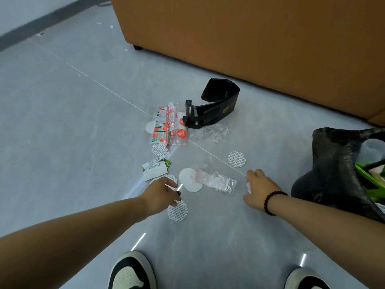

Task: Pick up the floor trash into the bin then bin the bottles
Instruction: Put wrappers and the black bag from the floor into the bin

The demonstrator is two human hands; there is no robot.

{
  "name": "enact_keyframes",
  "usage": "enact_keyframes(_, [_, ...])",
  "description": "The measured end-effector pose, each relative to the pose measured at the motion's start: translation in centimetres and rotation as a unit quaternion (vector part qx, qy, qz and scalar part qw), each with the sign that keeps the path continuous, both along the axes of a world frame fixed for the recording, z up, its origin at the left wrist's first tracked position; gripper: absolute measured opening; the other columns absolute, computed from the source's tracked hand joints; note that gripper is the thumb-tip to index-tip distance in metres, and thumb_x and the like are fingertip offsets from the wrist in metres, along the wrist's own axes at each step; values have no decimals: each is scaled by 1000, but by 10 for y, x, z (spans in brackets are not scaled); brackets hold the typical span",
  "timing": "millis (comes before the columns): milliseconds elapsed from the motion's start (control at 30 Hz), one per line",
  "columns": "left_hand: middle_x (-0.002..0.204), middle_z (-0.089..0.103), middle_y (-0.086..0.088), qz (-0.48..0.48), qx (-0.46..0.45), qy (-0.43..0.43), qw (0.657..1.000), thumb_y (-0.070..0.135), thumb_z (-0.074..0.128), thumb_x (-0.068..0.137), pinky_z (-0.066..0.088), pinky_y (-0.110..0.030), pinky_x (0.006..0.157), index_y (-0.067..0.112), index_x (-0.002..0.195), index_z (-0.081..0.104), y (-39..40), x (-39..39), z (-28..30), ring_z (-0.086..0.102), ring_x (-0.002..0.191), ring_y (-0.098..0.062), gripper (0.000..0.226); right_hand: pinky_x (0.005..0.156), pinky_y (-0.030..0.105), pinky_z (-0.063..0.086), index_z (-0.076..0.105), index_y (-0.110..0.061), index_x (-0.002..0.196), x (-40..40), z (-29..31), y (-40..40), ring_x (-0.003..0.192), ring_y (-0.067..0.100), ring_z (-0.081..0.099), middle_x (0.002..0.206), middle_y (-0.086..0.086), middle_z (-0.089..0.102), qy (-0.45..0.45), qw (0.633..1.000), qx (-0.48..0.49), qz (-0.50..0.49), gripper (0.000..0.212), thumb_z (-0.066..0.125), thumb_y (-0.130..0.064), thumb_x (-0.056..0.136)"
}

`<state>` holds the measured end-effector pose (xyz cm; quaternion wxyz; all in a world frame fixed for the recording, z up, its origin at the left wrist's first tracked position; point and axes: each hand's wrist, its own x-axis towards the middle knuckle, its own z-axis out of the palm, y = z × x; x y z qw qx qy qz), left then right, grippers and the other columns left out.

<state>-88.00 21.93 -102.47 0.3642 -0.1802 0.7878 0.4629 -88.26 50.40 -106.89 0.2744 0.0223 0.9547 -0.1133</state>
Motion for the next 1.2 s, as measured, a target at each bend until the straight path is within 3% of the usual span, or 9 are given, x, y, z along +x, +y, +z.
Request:
enact_keyframes(133, [83, 73, 1, -24, 3, -1, 1000, 13, 61, 89, 46, -22, 62, 15, 103, 54, 8, 3, -1, 67, 67, -13, 15, 72, 29, 41, 40, -14, 99, -13, 2, -32, 87, 26, 51, 114, 8, 41, 16, 995, -46, -90, 16, 48, -21, 87])
enact_keyframes(267, [82, 72, 0, -24, 20, -7, 999, 8, 59, 89, 45, -20, 59, 12, 103, 54, 13, 4, 2, 66, 69, -14, 16, 78, 29, 43, 35, -9, 129, -20, -13, -45, 108, 29, 53, 126, 12, 40, -39, 982, -61, -173, 64, 64, -40, 81])
enact_keyframes(367, [87, 73, -2, -14, 35, -14, 999, 9, 58, 90, 45, -20, 60, 10, 106, 56, 17, 2, 7, 67, 72, -15, 17, 82, 30, 44, 33, -7, 133, -20, -23, -41, 112, 29, 53, 133, 14, 38, -73, 973, -35, -216, 77, 70, -46, 78])
enact_keyframes(500, [92, 75, -3, -7, 51, -1, 999, 11, 58, 90, 48, -22, 66, 11, 107, 58, 21, -2, 15, 69, 74, -13, 17, 90, 25, 46, 49, -9, 127, -24, -30, -33, 117, 24, 54, 130, 9, 53, -118, 982, 24, -142, 58, 65, -44, 83])
enact_keyframes(667, [88, 72, 1, -27, 43, 79, 996, 7, 48, 92, 46, -27, 66, 18, 99, 58, 19, -4, 24, 68, 68, -7, 16, 67, 20, 40, 53, -15, 94, -30, -24, -31, 102, 22, 59, 102, 4, 61, -65, 986, -50, -147, 20, 63, -29, 83])
enact_keyframes(833, [89, 72, 1, -46, 38, 106, 993, 6, 48, 92, 47, -17, 61, 21, 93, 59, 24, -7, 31, 68, 70, -6, 19, 95, 31, 44, 35, -7, 134, -26, -27, -50, 123, 27, 49, 134, 11, 46, -90, 977, -36, -188, 84, 74, -49, 73])
enact_keyframes(1033, [87, 70, 5, -65, 38, 110, 991, 3, 49, 91, 52, -22, 69, 20, 98, 60, 25, -3, 31, 68, 76, -8, 21, 76, 24, 45, 57, -15, 107, -27, -15, -53, 107, 24, 59, 119, 8, 60, -72, 995, -20, -73, 29, 63, -30, 83])
enact_keyframes(1100, [99, 65, 9, -115, -16, 184, 976, 8, 56, 90, 49, -23, 83, 25, 104, 56, 22, -4, 34, 62, 92, -9, 23, 65, 23, 47, 55, -19, 86, -27, 9, -46, 91, 23, 62, 100, 5, 63, -58, 992, -83, -79, 8, 61, -22, 81])
enact_keyframes(1200, [129, 42, 17, -234, -98, 324, 911, 30, 66, 86, 31, -22, 104, 31, 133, 41, 24, -3, 48, 37, 122, -5, 53, 60, 12, 42, 55, -23, 74, -21, 60, -35, 75, 12, 57, 84, -5, 57, 9, 990, -139, 11, 10, 62, -16, 77])
